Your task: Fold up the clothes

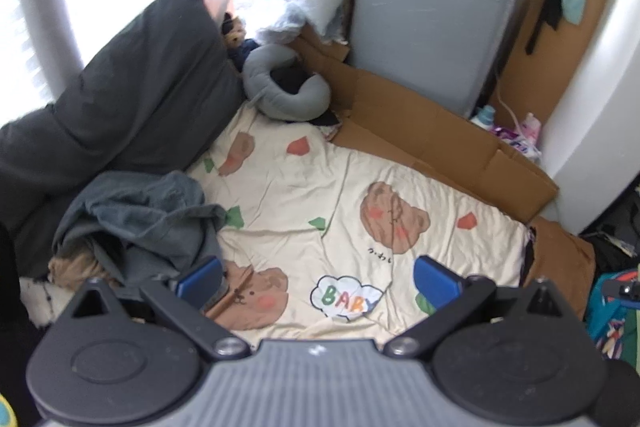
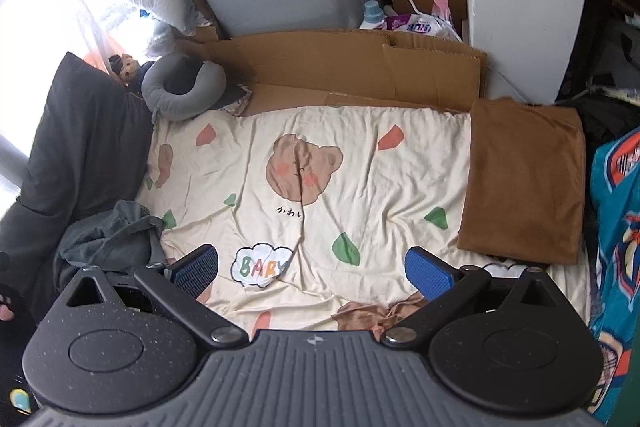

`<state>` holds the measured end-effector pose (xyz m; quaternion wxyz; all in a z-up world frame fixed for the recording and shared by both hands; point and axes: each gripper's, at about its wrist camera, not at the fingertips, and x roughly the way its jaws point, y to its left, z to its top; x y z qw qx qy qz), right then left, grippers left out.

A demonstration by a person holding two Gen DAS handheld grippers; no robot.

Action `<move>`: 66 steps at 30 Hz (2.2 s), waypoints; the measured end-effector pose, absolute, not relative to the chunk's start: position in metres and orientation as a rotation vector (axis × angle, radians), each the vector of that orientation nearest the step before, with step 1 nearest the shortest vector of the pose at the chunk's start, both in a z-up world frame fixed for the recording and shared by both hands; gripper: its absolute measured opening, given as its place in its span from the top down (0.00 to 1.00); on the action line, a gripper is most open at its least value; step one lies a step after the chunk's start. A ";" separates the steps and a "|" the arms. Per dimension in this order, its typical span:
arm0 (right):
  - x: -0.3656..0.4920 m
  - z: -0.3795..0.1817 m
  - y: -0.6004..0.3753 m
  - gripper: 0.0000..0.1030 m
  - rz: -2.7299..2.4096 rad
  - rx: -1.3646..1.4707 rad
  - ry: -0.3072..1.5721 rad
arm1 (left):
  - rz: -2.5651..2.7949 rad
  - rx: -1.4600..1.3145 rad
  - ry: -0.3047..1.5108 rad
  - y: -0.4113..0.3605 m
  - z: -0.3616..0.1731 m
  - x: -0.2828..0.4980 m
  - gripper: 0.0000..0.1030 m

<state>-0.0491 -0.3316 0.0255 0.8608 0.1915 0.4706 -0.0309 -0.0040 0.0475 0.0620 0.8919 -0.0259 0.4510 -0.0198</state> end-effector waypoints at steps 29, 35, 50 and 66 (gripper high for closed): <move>-0.055 0.003 -0.278 0.01 0.022 0.352 1.060 | -0.082 0.029 1.024 -0.021 0.002 -0.012 0.00; -0.051 -0.003 -0.280 0.01 0.049 0.391 1.082 | -0.084 0.054 1.033 -0.025 -0.001 -0.009 0.00; -0.047 -0.001 -0.280 0.01 0.032 0.335 1.095 | -0.100 0.076 1.052 -0.034 -0.005 -0.001 0.00; -0.044 -0.002 -0.280 0.01 0.014 0.298 1.109 | -0.107 0.082 1.065 -0.035 -0.008 0.003 0.02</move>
